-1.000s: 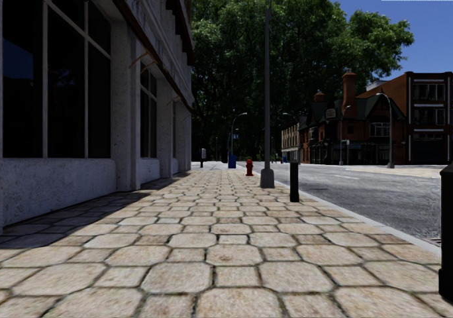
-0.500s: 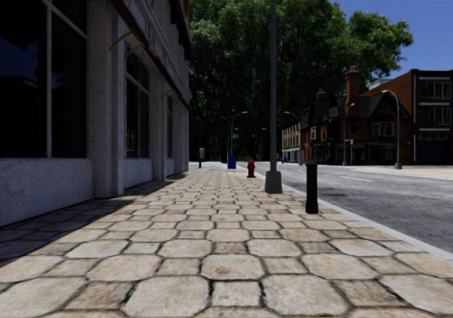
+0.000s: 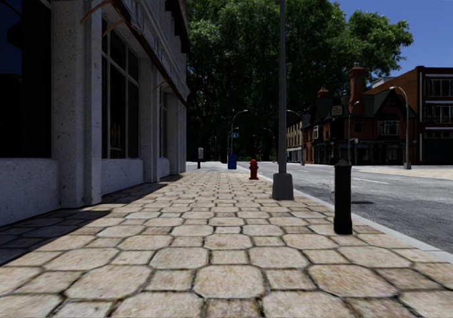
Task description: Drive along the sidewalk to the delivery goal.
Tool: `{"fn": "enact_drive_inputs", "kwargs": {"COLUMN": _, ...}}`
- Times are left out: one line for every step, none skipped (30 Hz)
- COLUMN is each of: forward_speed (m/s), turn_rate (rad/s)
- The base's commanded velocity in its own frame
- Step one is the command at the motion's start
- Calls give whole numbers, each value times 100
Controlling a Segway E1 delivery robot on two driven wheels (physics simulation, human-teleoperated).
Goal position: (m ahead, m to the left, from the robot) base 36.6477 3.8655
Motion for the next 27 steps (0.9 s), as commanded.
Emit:
{"fn": "enact_drive_inputs", "kwargs": {"forward_speed": 200, "turn_rate": 0}}
{"fn": "enact_drive_inputs", "kwargs": {"forward_speed": 200, "turn_rate": 0}}
{"fn": "enact_drive_inputs", "kwargs": {"forward_speed": 200, "turn_rate": 0}}
{"fn": "enact_drive_inputs", "kwargs": {"forward_speed": 200, "turn_rate": 0}}
{"fn": "enact_drive_inputs", "kwargs": {"forward_speed": 200, "turn_rate": 0}}
{"fn": "enact_drive_inputs", "kwargs": {"forward_speed": 200, "turn_rate": 0}}
{"fn": "enact_drive_inputs", "kwargs": {"forward_speed": 200, "turn_rate": 0}}
{"fn": "enact_drive_inputs", "kwargs": {"forward_speed": 200, "turn_rate": 0}}
{"fn": "enact_drive_inputs", "kwargs": {"forward_speed": 200, "turn_rate": 0}}
{"fn": "enact_drive_inputs", "kwargs": {"forward_speed": 200, "turn_rate": 0}}
{"fn": "enact_drive_inputs", "kwargs": {"forward_speed": 200, "turn_rate": 0}}
{"fn": "enact_drive_inputs", "kwargs": {"forward_speed": 200, "turn_rate": 0}}
{"fn": "enact_drive_inputs", "kwargs": {"forward_speed": 200, "turn_rate": 0}}
{"fn": "enact_drive_inputs", "kwargs": {"forward_speed": 200, "turn_rate": 0}}
{"fn": "enact_drive_inputs", "kwargs": {"forward_speed": 200, "turn_rate": 0}}
{"fn": "enact_drive_inputs", "kwargs": {"forward_speed": 200, "turn_rate": 0}}
{"fn": "enact_drive_inputs", "kwargs": {"forward_speed": 200, "turn_rate": 0}}
{"fn": "enact_drive_inputs", "kwargs": {"forward_speed": 200, "turn_rate": 0}}
{"fn": "enact_drive_inputs", "kwargs": {"forward_speed": 200, "turn_rate": 0}}
{"fn": "enact_drive_inputs", "kwargs": {"forward_speed": 200, "turn_rate": 0}}
{"fn": "enact_drive_inputs", "kwargs": {"forward_speed": 200, "turn_rate": 0}}
{"fn": "enact_drive_inputs", "kwargs": {"forward_speed": 200, "turn_rate": 0}}
{"fn": "enact_drive_inputs", "kwargs": {"forward_speed": 200, "turn_rate": 0}}
{"fn": "enact_drive_inputs", "kwargs": {"forward_speed": 200, "turn_rate": 0}}
{"fn": "enact_drive_inputs", "kwargs": {"forward_speed": 200, "turn_rate": 0}}
{"fn": "enact_drive_inputs", "kwargs": {"forward_speed": 200, "turn_rate": 0}}
{"fn": "enact_drive_inputs", "kwargs": {"forward_speed": 200, "turn_rate": 0}}
